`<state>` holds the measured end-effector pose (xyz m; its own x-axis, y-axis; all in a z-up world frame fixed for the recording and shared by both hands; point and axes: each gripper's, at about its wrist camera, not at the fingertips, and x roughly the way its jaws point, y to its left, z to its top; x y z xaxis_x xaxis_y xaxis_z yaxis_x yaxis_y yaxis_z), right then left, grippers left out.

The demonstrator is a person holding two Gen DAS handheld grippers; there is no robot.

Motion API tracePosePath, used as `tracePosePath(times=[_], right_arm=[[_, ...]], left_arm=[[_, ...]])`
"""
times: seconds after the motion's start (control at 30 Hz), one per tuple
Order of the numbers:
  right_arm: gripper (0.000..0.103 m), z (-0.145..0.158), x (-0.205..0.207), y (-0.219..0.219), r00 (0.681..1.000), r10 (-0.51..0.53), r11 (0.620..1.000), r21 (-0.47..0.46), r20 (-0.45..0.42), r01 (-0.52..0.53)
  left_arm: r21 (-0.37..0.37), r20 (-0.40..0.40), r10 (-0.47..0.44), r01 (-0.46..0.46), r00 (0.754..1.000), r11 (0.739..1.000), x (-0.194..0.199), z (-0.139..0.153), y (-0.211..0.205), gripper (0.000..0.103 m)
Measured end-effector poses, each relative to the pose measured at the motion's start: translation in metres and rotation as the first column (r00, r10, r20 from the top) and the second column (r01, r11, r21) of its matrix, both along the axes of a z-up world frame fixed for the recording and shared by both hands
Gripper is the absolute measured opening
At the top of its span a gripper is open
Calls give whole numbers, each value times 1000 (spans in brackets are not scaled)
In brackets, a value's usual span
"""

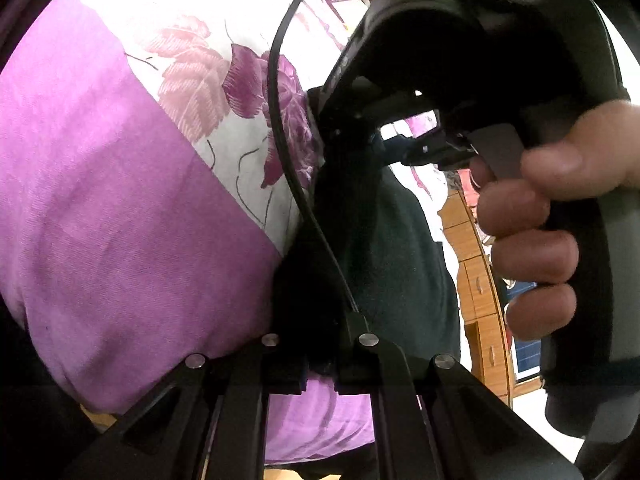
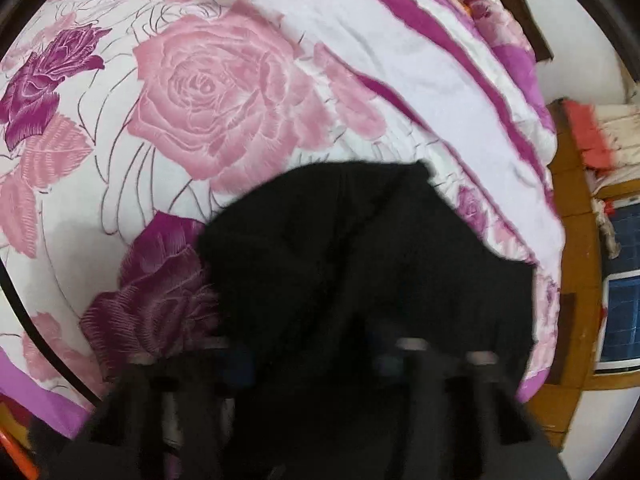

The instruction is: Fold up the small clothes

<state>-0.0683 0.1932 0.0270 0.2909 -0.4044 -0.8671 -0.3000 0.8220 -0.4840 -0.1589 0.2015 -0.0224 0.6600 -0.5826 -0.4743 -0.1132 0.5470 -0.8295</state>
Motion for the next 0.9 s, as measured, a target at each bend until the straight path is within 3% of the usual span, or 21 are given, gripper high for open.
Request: tracePosePath(times=[0.3, 0.43, 0.53, 0.7, 0.9], right_arm=[[17, 16, 13, -35, 999, 14, 987, 158, -46, -7], [16, 40, 0, -42, 988, 150, 968, 209, -33, -140], [16, 60, -9, -59, 979, 206, 947, 255, -10, -196], [16, 91, -6, -96, 982, 187, 900, 401, 2, -172], [16, 109, -5, -132, 985, 174, 843, 517, 3, -150]], left_arm=[[37, 50, -7, 5, 999, 999, 5, 12, -3, 0], [53, 114, -5, -1, 993, 999, -5, 21, 1, 0], [124, 171, -22, 1, 985, 992, -7, 37, -7, 0], [292, 241, -86, 12, 967, 956, -11, 64, -36, 0], [321, 250, -143, 57, 958, 945, -6, 86, -61, 0]])
